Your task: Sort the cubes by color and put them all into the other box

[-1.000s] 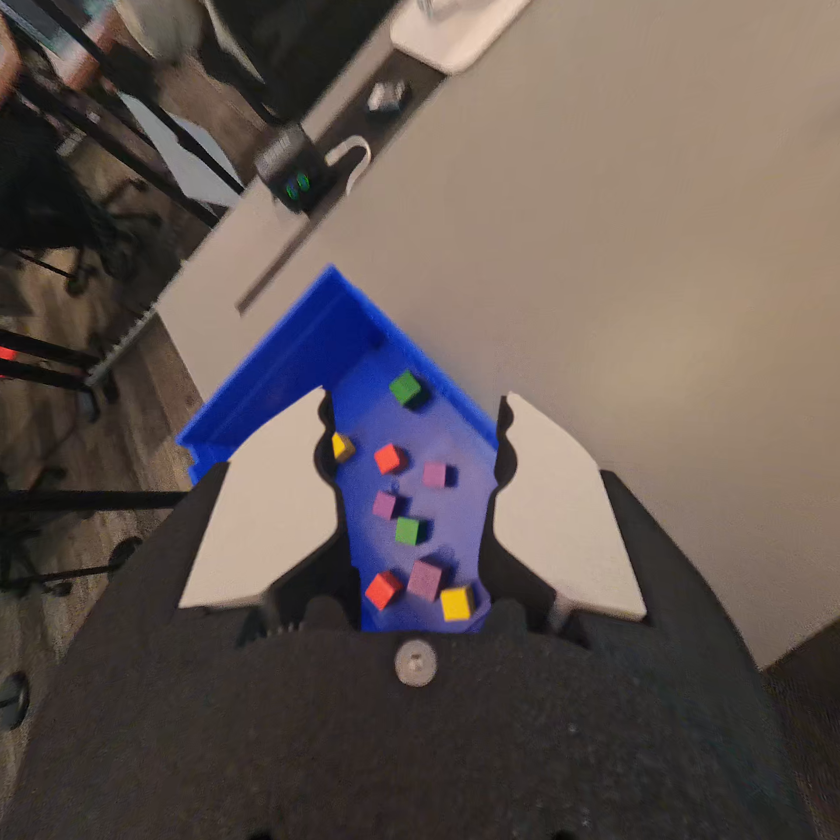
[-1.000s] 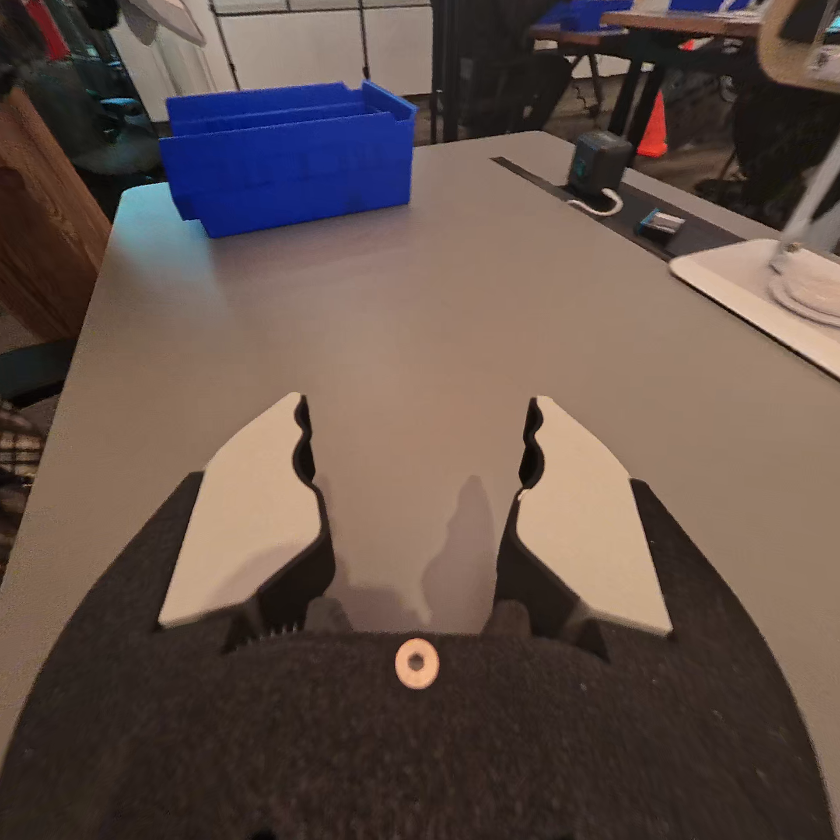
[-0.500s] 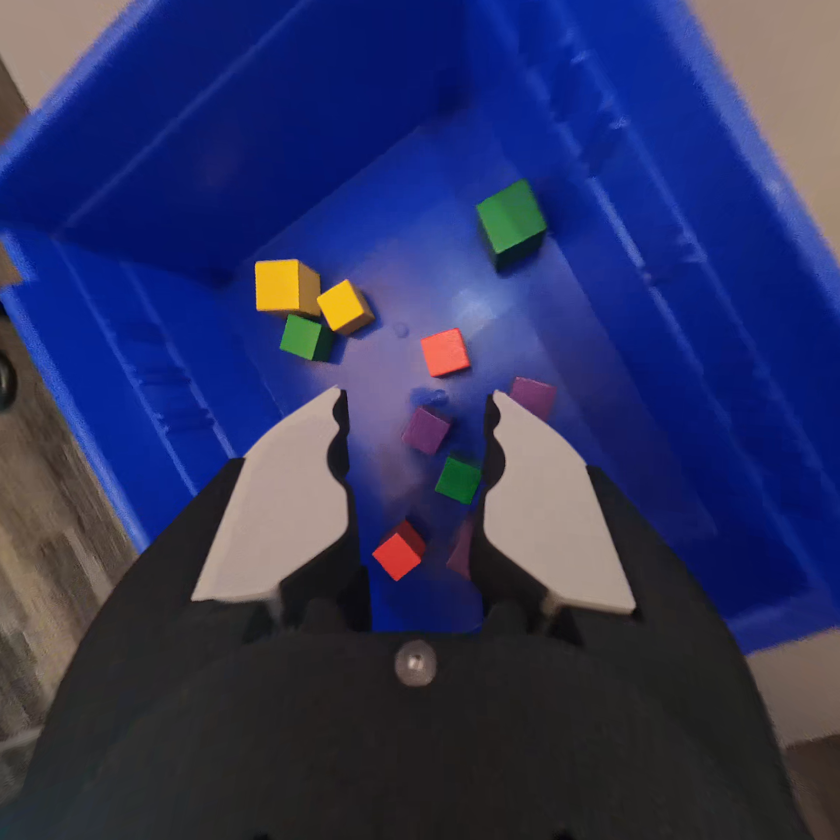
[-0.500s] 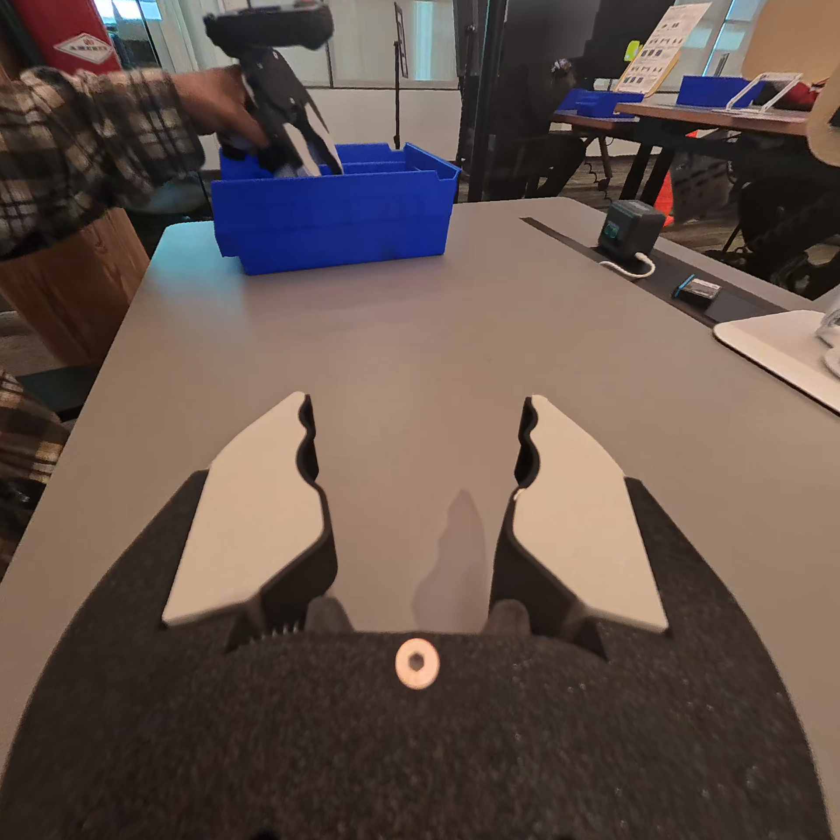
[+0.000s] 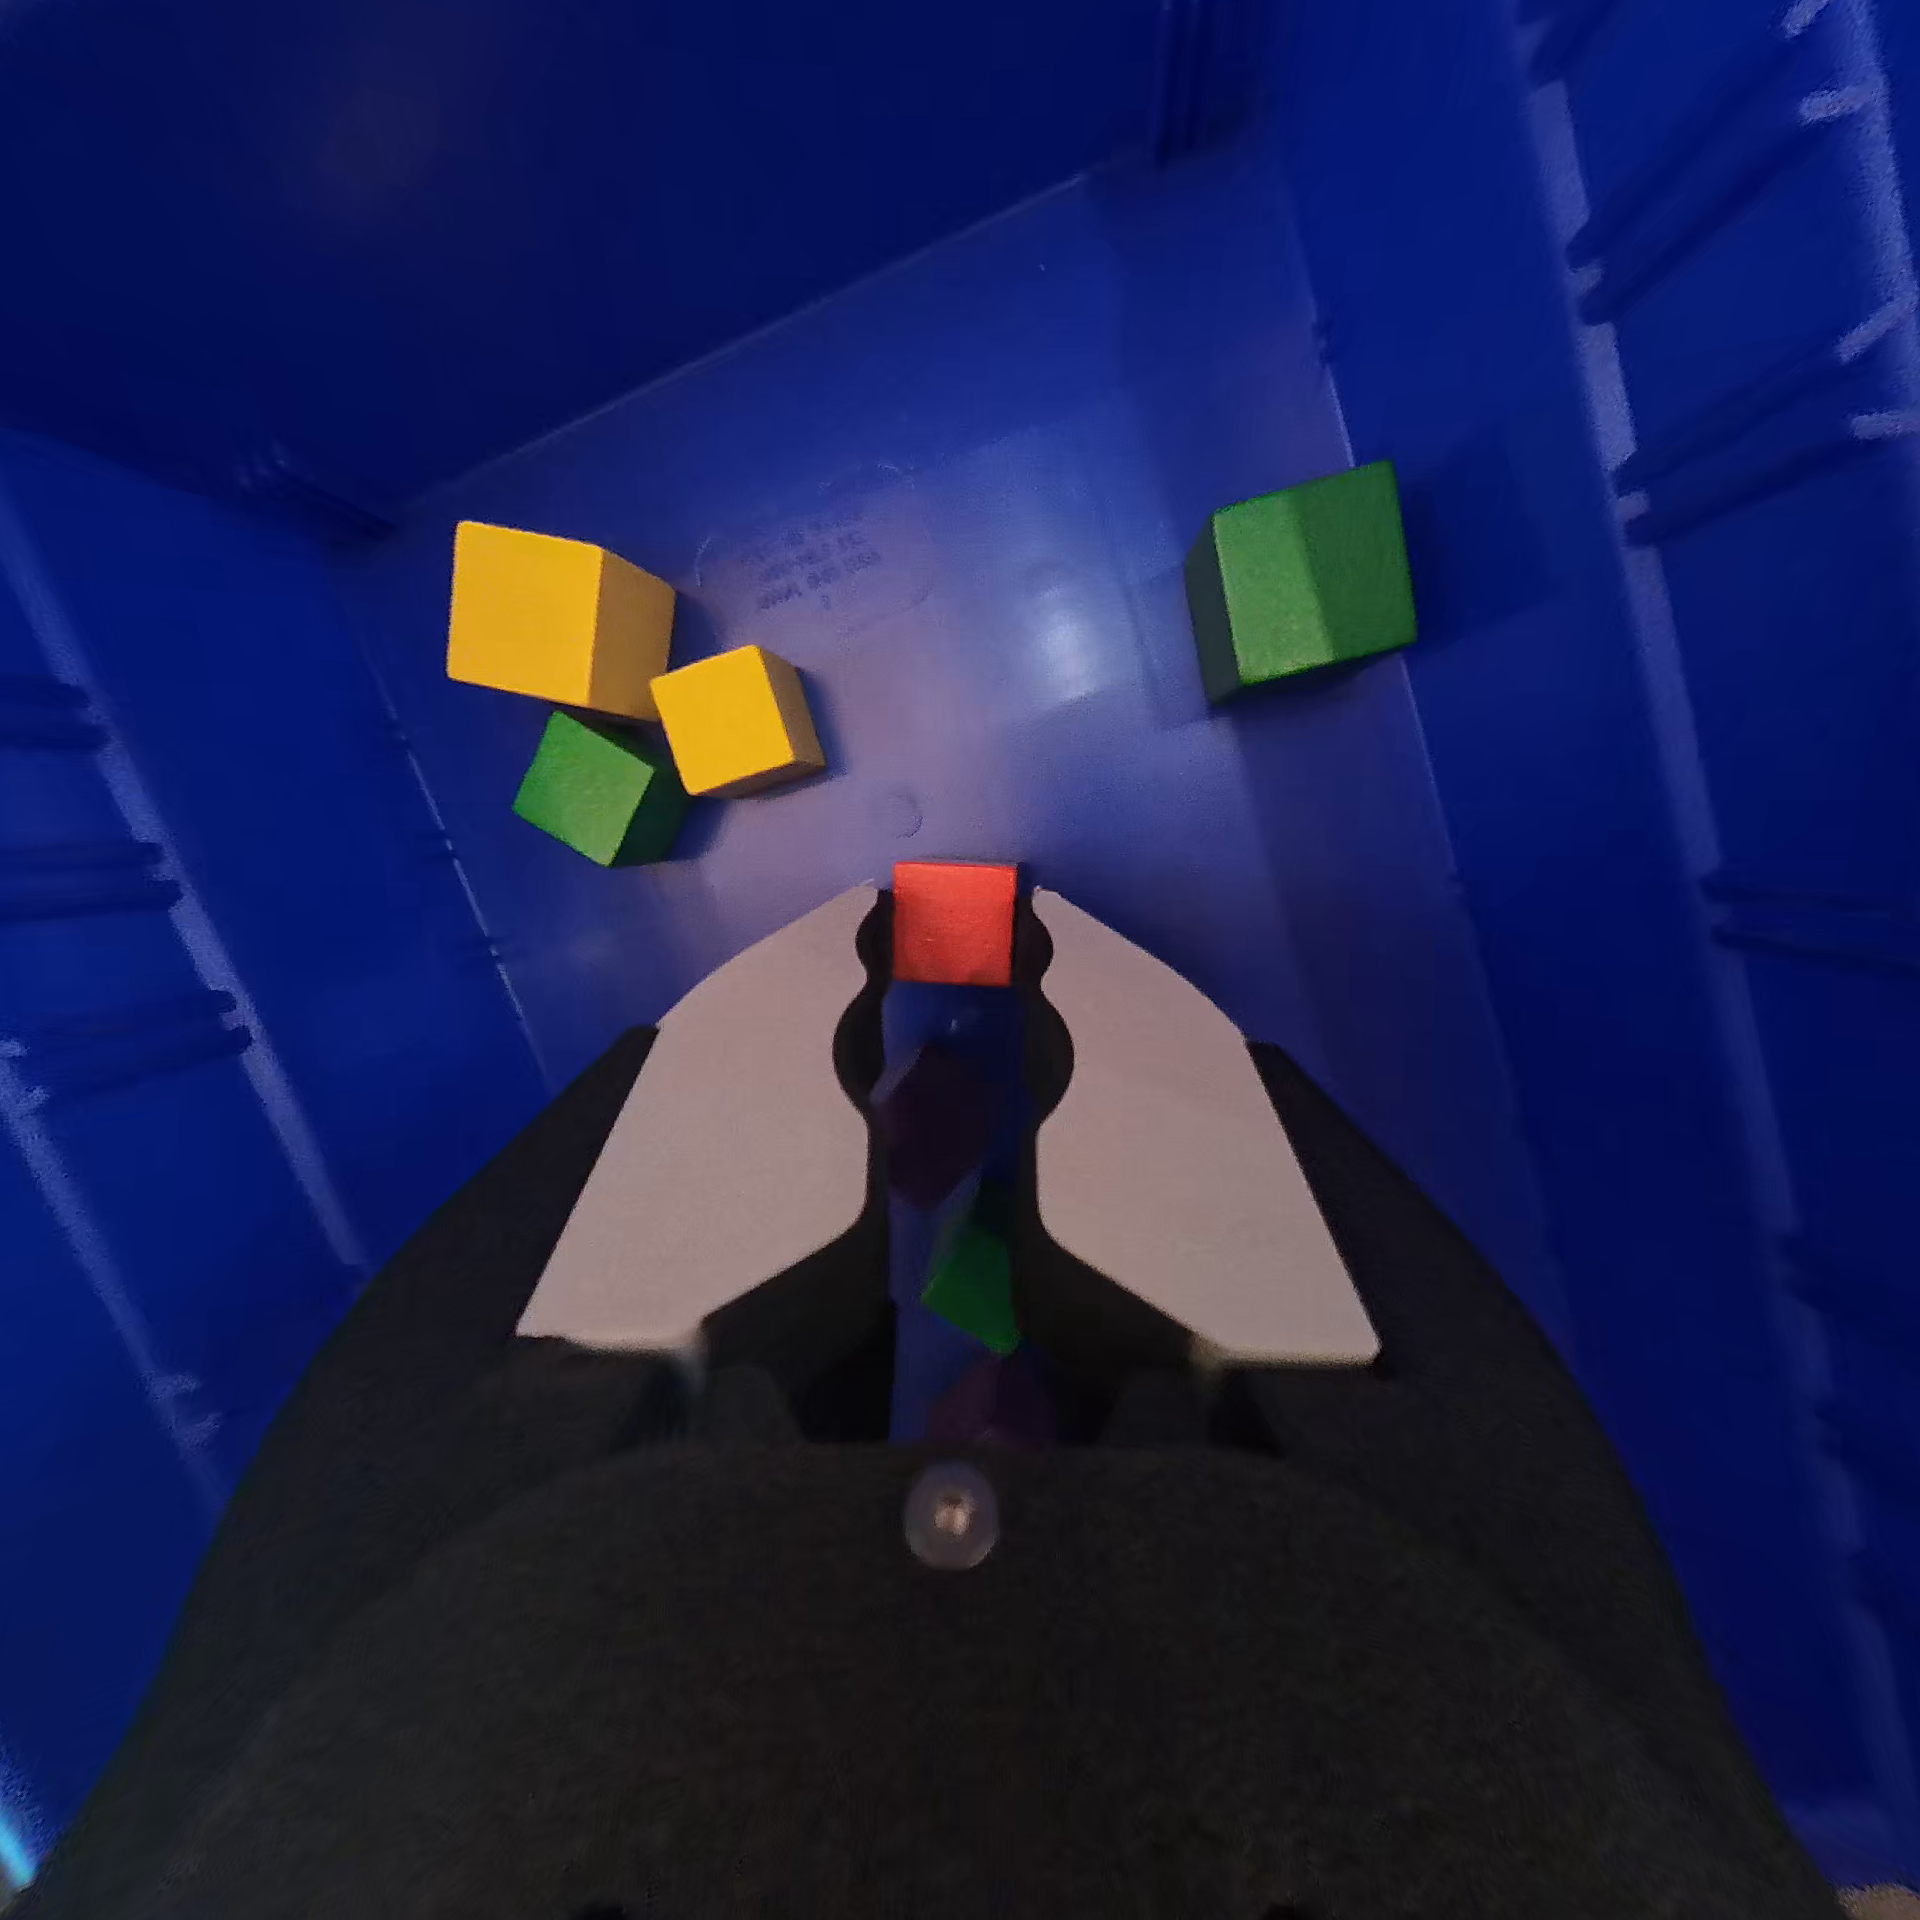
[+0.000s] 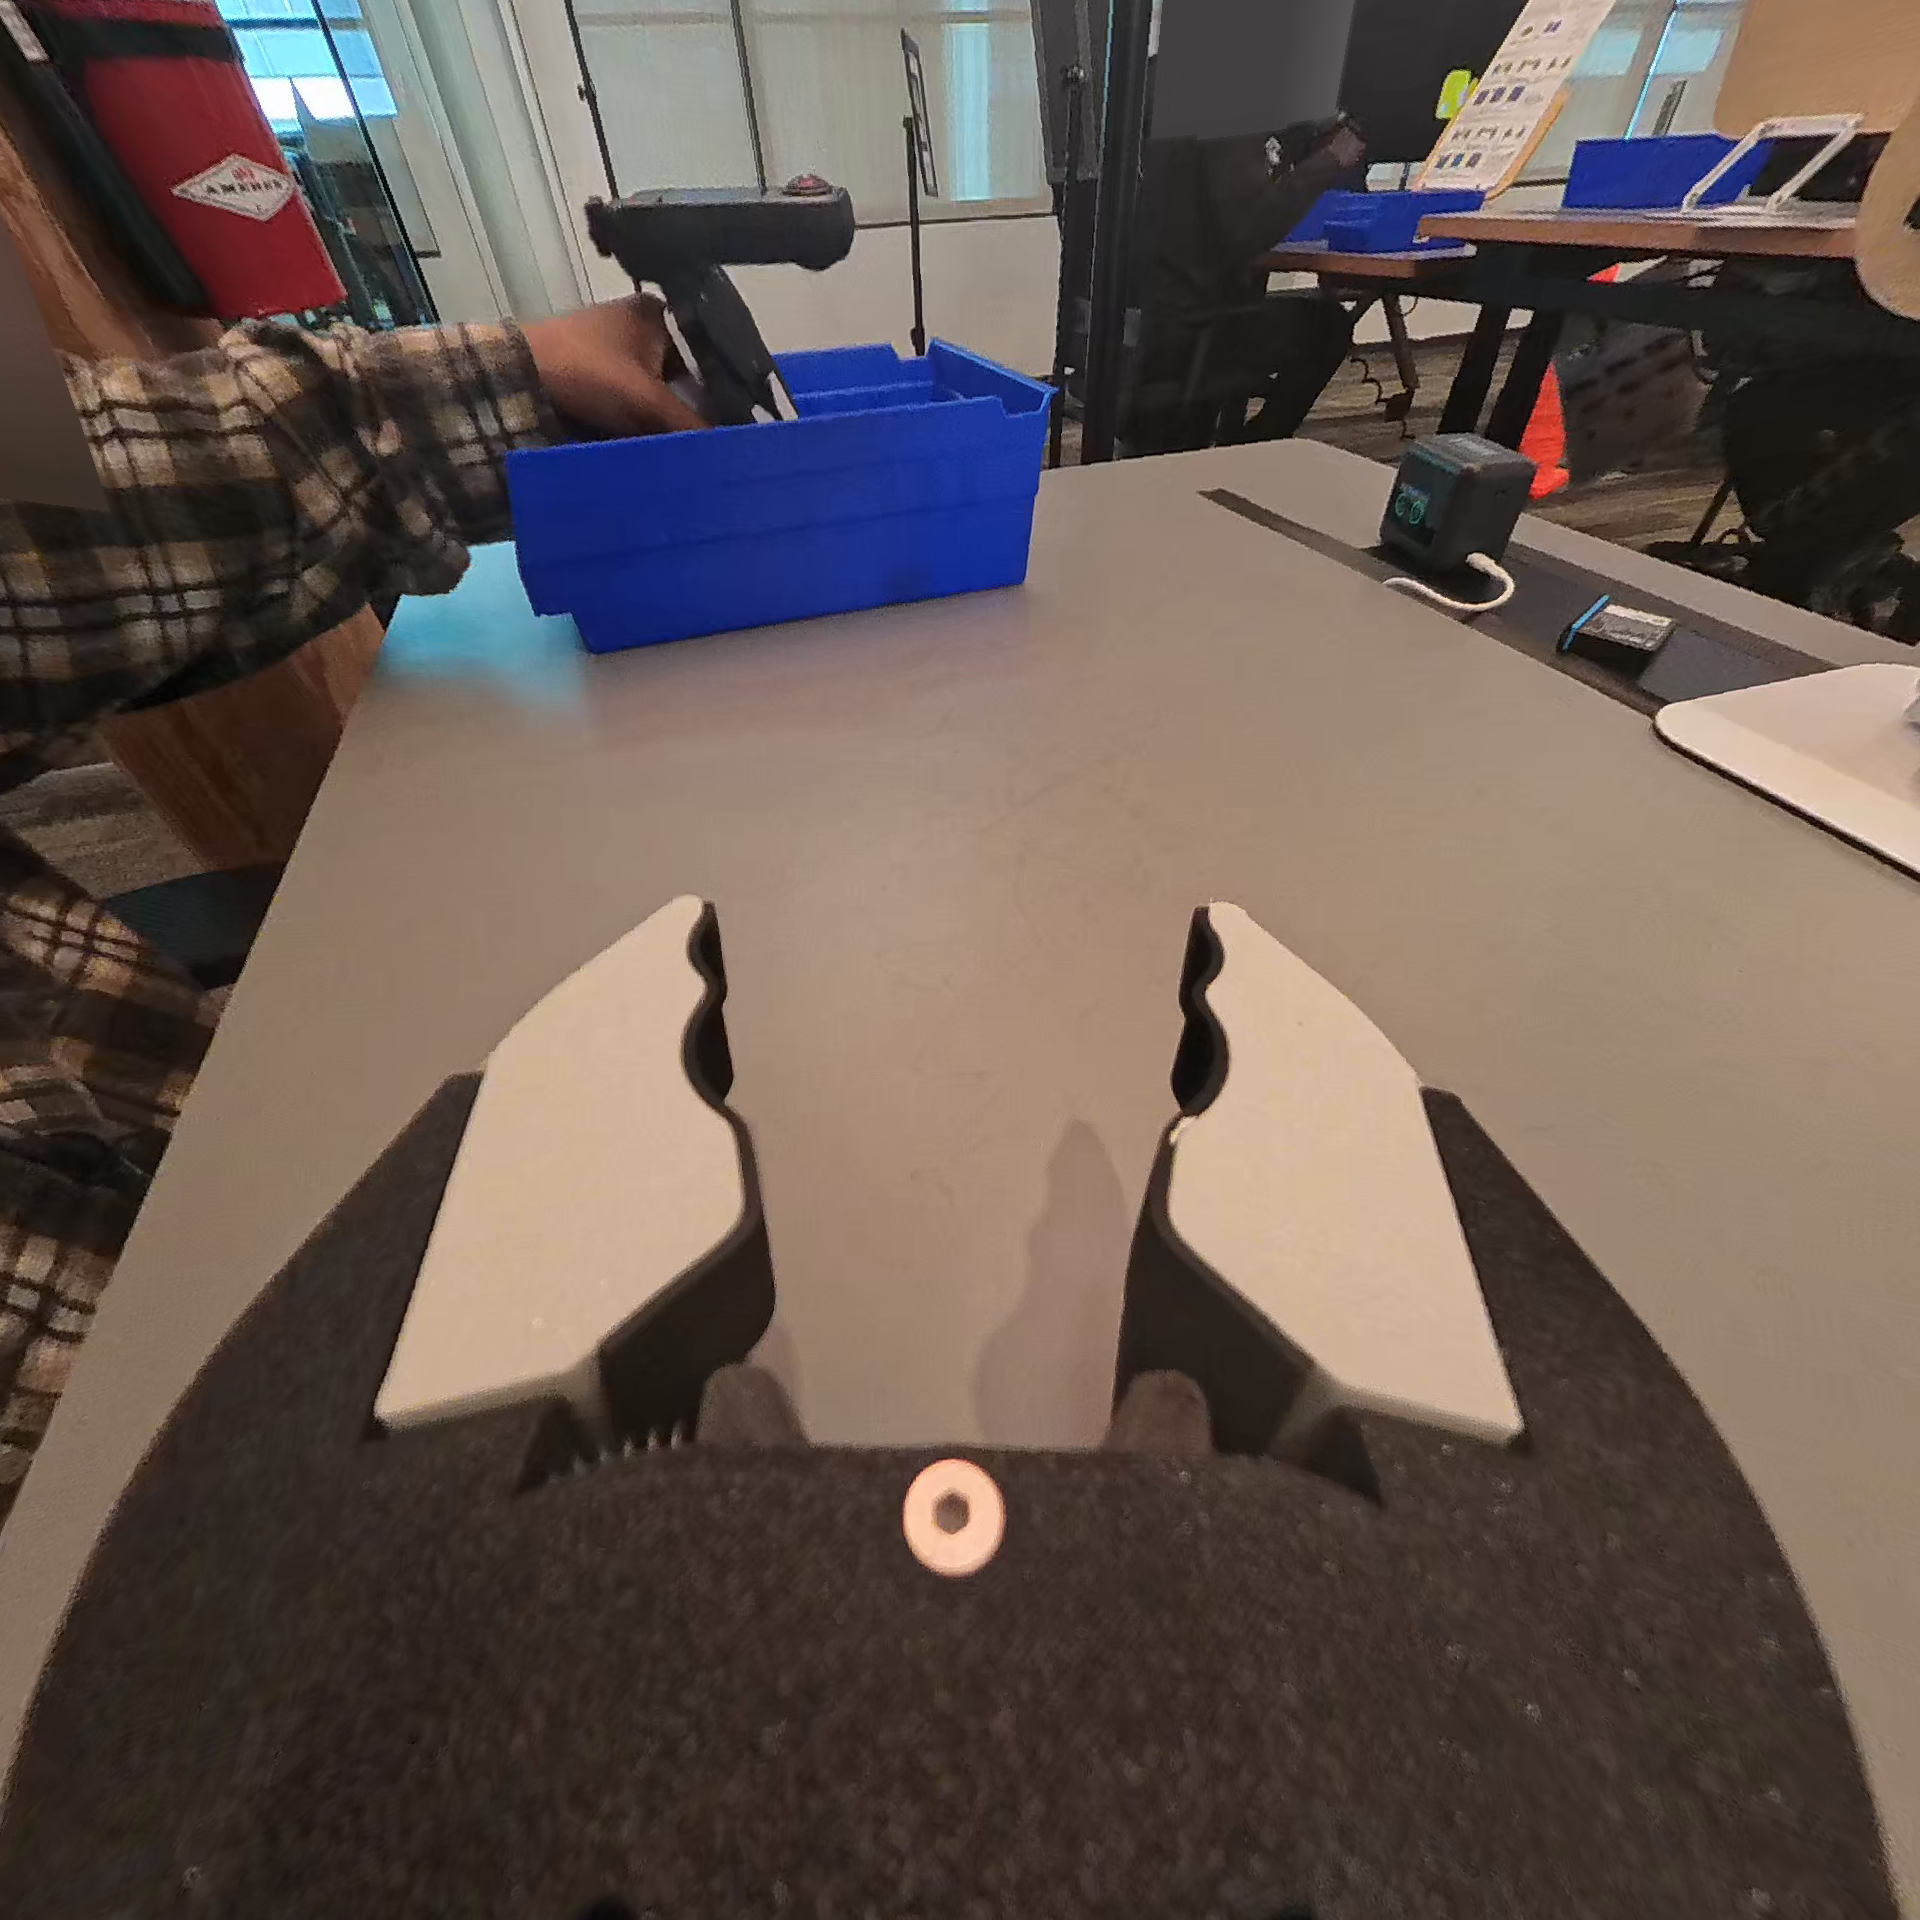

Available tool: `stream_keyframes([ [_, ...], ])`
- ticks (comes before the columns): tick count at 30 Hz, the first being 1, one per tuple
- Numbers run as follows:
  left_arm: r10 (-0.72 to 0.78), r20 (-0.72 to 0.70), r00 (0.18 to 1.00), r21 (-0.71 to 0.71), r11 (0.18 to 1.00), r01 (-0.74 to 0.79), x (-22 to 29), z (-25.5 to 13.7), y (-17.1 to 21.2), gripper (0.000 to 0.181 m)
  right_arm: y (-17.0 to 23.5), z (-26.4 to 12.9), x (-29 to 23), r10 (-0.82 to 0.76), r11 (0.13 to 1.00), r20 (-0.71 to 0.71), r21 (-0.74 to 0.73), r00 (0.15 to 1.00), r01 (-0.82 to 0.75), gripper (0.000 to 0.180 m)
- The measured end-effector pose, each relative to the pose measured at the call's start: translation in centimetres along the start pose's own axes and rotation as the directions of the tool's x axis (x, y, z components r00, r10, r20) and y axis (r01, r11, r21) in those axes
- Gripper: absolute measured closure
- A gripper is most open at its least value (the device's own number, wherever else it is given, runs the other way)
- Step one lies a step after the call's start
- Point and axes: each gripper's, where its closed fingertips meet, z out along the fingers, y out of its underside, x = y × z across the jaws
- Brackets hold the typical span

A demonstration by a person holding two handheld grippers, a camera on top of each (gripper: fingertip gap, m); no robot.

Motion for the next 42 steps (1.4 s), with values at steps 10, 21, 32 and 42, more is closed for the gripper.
stream_keyframes([
  [10, 0.3, -0.14, 0.944, 0.69, 0.713, -0.124, 10.1, -17.0, -11.3, 0.159, -3.4, -1.8, -0.7, 0.208, 0.973, 0.078, 0.091, 0.975, -0.214, 0.105],
  [21, 0.803, -0.083, 0.59, 0.995, 0.098, 0.006, 38.4, -22.9, -14.1, 0.159, -10.5, -1.6, -4.3, 0.726, 0.386, 0.669, -0.207, 0.157, -0.899, 0.119],
  [32, 0.869, -0.081, 0.488, 0.996, 0.085, 0.015, 44.2, -20.9, -14.1, 0.16, -11.4, -1.6, -4.9, 0.723, 0.314, 0.687, -0.229, 0.075, -0.922, 0.151],
  [42, 0.868, -0.215, 0.448, 0.973, 0.231, 0.02, 46.7, -18.8, -14.6, 0.124, -10.3, -11.5, 0.0, 0.799, 0.555, 0.331, -0.086, 0.502, -0.828, 0.158],
])
